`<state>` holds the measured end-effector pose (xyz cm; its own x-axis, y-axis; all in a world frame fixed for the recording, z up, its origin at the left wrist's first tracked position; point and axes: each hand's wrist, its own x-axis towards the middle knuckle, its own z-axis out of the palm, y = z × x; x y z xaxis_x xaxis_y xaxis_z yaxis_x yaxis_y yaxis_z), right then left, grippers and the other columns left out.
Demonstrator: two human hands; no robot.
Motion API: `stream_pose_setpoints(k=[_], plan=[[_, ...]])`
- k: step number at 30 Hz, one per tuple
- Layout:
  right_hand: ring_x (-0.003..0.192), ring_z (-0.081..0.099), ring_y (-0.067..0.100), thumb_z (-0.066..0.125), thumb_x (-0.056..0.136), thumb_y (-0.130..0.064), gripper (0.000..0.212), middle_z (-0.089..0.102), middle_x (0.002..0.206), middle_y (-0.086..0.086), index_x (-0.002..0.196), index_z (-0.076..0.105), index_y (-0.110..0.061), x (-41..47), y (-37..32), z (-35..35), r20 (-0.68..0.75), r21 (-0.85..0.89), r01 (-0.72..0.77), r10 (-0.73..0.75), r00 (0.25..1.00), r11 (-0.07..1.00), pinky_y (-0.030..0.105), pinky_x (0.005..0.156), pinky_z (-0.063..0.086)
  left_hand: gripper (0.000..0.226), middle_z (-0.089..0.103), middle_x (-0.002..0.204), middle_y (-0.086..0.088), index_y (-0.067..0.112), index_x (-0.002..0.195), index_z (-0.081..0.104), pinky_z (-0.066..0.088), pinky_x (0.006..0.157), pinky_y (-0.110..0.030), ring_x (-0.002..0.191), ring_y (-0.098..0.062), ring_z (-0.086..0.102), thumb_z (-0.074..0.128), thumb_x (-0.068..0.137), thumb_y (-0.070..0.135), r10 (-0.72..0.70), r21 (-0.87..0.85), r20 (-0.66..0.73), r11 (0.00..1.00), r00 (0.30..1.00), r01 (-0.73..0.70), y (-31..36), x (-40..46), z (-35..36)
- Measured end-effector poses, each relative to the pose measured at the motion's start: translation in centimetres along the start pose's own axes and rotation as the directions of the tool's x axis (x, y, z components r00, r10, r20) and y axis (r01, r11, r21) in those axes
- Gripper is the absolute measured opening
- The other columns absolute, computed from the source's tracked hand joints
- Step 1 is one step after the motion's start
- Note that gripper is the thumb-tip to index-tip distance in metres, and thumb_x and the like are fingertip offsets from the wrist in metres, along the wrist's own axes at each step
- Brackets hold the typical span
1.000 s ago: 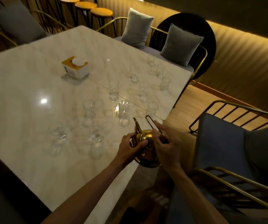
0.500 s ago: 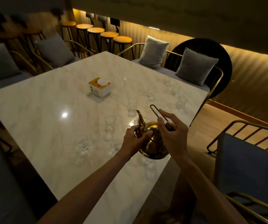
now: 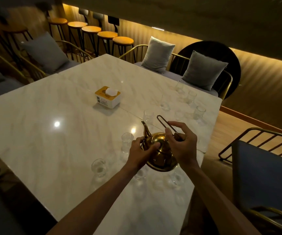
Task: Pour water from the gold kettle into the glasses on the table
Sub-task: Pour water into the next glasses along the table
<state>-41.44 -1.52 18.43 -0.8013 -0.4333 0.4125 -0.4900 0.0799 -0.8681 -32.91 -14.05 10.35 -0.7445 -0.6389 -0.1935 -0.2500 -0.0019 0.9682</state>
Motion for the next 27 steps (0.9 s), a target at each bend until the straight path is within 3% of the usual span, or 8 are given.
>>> stream_pose_setpoints(k=[2, 6, 10, 14, 17, 20, 27], plan=[[0.047, 0.061, 0.012, 0.072, 0.092, -0.018, 0.023, 0.07, 0.073, -0.004, 0.115, 0.067, -0.019, 0.0, 0.5, 1.8, -0.017, -0.029, -0.047, 0.047, 0.999, 0.998, 0.022, 0.05, 0.053, 0.088, 0.048, 0.13, 0.003, 0.034, 0.123, 0.049, 0.054, 0.099, -0.04, 0.12, -0.018, 0.053, 0.07, 0.052, 0.08, -0.011, 0.0, 0.027, 1.0, 1.0, 0.011, -1.0, 1.1, -1.2], [0.061, 0.07, 0.014, 0.072, 0.091, -0.021, 0.021, 0.074, 0.088, -0.002, 0.111, 0.067, -0.025, 0.2, 1.5, 4.8, -0.024, -0.044, -0.127, 0.126, 0.992, 0.991, 0.021, 0.059, 0.058, 0.101, 0.048, 0.132, 0.001, 0.025, 0.133, 0.05, 0.054, 0.099, -0.038, 0.121, -0.019, 0.054, 0.07, 0.051, 0.081, -0.06, -0.005, 0.06, 0.998, 0.996, 0.061, -3.0, 3.0, -2.9], [0.05, 0.061, 0.011, 0.072, 0.091, -0.025, 0.02, 0.066, 0.067, -0.005, 0.11, 0.069, -0.029, 0.7, 2.9, 6.7, -0.011, -0.093, -0.186, 0.185, 0.983, 0.978, 0.023, 0.055, 0.054, 0.1, 0.047, 0.134, 0.001, 0.025, 0.135, 0.05, 0.052, 0.1, -0.035, 0.121, -0.018, 0.052, 0.069, 0.054, 0.08, -0.111, -0.004, 0.095, 0.994, 0.989, 0.112, -4.4, 4.3, -3.6], [0.054, 0.063, 0.005, 0.073, 0.091, -0.022, 0.021, 0.064, 0.075, -0.013, 0.112, 0.071, -0.026, 1.4, 3.9, 8.0, 0.0, -0.115, -0.201, 0.203, 0.979, 0.973, 0.018, 0.059, 0.051, 0.1, 0.048, 0.135, 0.003, 0.024, 0.137, 0.05, 0.053, 0.1, -0.036, 0.123, -0.019, 0.053, 0.076, 0.055, 0.076, -0.182, -0.062, 0.124, 0.98, 0.976, 0.19, -6.0, 5.9, -3.9], [0.069, 0.071, 0.009, 0.073, 0.091, -0.025, 0.024, 0.073, 0.09, -0.004, 0.114, 0.071, -0.028, 2.0, 4.5, 8.7, 0.032, -0.123, -0.221, 0.226, 0.974, 0.968, 0.028, 0.067, 0.061, 0.108, 0.05, 0.135, 0.003, 0.024, 0.138, 0.05, 0.054, 0.101, -0.042, 0.122, -0.021, 0.055, 0.077, 0.048, 0.078, -0.235, -0.1, 0.139, 0.963, 0.962, 0.249, -6.8, 6.8, -3.9], [0.079, 0.075, 0.013, 0.074, 0.09, -0.024, 0.025, 0.074, 0.102, -0.009, 0.114, 0.07, -0.029, 2.6, 5.0, 9.3, 0.064, -0.155, -0.206, 0.218, 0.974, 0.966, 0.03, 0.07, 0.063, 0.109, 0.052, 0.134, 0.002, 0.023, 0.136, 0.051, 0.055, 0.099, -0.043, 0.121, -0.022, 0.057, 0.08, 0.046, 0.076, -0.287, -0.141, 0.163, 0.94, 0.944, 0.31, -7.4, 7.8, -4.0], [0.062, 0.069, 0.008, 0.074, 0.089, -0.025, 0.028, 0.075, 0.093, -0.002, 0.117, 0.07, -0.027, 4.0, 6.3, 10.3, 0.145, -0.264, -0.149, 0.192, 0.971, 0.953, 0.024, 0.062, 0.06, 0.099, 0.064, 0.125, -0.003, 0.024, 0.125, 0.055, 0.058, 0.092, -0.05, 0.109, -0.026, 0.067, 0.088, 0.045, 0.071, -0.371, -0.21, 0.21, 0.886, 0.905, 0.412, -8.4, 9.0, -4.0]])
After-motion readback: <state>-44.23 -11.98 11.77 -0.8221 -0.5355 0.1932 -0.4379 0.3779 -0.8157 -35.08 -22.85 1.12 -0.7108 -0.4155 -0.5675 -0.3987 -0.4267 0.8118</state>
